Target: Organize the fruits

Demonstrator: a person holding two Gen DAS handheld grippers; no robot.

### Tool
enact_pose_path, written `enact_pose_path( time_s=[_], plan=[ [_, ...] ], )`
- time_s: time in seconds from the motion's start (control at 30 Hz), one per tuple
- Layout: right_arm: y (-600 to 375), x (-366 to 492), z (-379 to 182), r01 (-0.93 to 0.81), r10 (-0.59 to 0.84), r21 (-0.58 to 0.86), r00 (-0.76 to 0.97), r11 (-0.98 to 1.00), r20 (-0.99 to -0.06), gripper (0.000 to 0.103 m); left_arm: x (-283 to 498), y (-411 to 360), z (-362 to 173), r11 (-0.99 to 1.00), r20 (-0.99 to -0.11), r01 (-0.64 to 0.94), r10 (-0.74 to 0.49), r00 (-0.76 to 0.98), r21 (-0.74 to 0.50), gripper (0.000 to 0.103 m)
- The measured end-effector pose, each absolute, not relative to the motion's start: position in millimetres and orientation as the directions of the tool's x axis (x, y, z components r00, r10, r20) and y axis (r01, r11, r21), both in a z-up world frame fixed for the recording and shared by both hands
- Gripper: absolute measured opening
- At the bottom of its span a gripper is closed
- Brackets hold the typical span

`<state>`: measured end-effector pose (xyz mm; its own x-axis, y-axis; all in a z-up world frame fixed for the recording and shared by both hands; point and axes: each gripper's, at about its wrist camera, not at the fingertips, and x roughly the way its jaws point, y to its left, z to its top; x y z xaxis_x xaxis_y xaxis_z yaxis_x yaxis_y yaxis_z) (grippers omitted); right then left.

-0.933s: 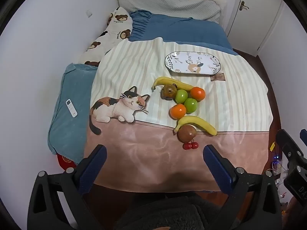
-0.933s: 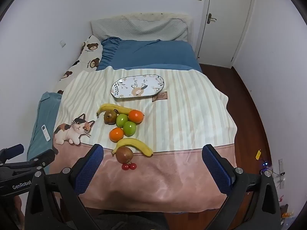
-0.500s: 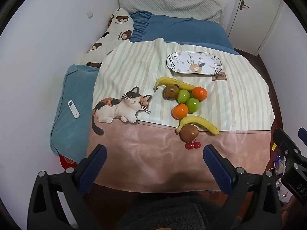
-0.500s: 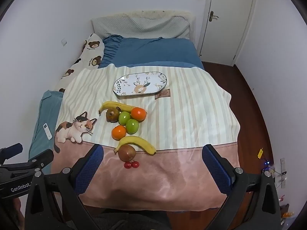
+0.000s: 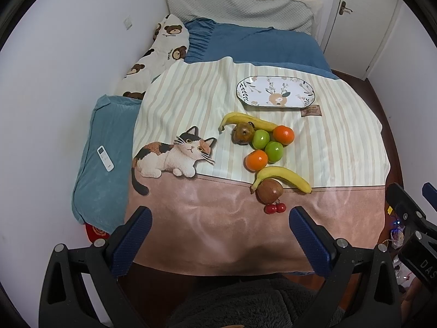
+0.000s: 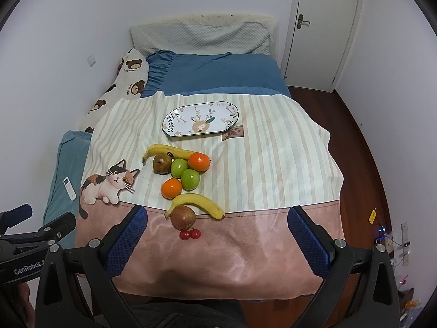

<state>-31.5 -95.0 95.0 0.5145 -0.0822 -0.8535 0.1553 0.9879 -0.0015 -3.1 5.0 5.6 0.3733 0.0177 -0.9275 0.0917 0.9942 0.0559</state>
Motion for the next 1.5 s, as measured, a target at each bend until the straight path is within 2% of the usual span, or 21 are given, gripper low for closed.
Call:
enact_pose_path(
  time_s=[1.5],
  plan=[
    [-78.5,-48.0,110.7,0.155,-0.068,0.021,0.546,0.988,-0.835,0.103,-2.7,6.0,16.0,0.995,-0.922,0.089,0.015,0.387,0.054,0.103]
  ],
)
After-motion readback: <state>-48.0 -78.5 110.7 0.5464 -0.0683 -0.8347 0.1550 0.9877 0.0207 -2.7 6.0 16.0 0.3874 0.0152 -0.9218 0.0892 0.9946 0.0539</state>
